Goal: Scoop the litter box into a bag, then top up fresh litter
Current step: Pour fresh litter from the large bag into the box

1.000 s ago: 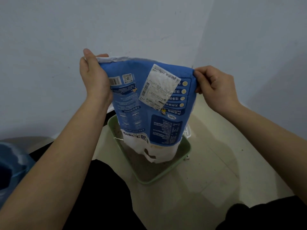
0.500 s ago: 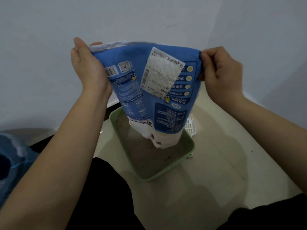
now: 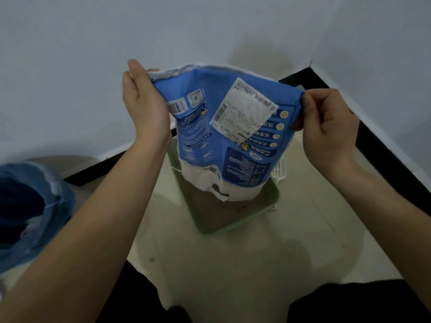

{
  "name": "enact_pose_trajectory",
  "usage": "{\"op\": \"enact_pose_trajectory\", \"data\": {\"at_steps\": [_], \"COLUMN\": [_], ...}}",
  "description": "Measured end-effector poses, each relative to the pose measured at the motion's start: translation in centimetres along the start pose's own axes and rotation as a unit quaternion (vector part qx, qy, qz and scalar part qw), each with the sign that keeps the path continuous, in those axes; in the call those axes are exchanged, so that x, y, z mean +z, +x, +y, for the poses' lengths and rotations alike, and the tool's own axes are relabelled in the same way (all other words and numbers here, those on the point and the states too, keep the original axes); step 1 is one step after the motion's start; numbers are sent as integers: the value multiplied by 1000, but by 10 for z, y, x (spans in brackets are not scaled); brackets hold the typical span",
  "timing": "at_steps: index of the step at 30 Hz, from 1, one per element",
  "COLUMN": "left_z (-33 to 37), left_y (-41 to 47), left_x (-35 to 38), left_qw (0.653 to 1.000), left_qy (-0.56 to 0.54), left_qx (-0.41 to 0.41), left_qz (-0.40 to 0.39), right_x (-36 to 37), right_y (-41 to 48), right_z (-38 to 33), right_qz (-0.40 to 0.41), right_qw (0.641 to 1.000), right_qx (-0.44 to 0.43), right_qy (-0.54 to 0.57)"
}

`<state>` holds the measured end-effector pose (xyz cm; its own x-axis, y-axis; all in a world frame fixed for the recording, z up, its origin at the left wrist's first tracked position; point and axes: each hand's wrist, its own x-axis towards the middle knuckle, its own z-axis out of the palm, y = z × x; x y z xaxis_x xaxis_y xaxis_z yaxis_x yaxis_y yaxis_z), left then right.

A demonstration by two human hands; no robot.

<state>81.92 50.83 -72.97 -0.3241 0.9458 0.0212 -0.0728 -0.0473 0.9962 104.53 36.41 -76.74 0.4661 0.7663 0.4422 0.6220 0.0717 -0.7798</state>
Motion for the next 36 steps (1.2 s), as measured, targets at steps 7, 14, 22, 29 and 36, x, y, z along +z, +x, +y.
{"op": "enact_pose_trajectory", "data": {"at_steps": [7, 14, 22, 29, 36], "left_z": [63, 190, 358, 415, 430], "left_y": [-7, -10, -13, -10, -9], "left_x": [-29, -65, -100, -104, -107], "left_qw": [989, 966, 939, 944, 963], "left_qy": [102, 39, 8, 57, 15], "left_qx": [-92, -241, -329, -292, -254], "left_qz": [-53, -89, -99, -139, -92], "right_x": [-8, -43, -111, -134, -142], "right_y": [13, 57, 132, 144, 151], "right_z": [-63, -156, -324, -381, -403], "right_qz": [-45, -130, -187, -224, -154], "right_qw": [996, 971, 933, 946, 919], "right_qx": [79, 193, 287, 228, 317], "right_qy": [-4, 53, 113, 63, 178]}}
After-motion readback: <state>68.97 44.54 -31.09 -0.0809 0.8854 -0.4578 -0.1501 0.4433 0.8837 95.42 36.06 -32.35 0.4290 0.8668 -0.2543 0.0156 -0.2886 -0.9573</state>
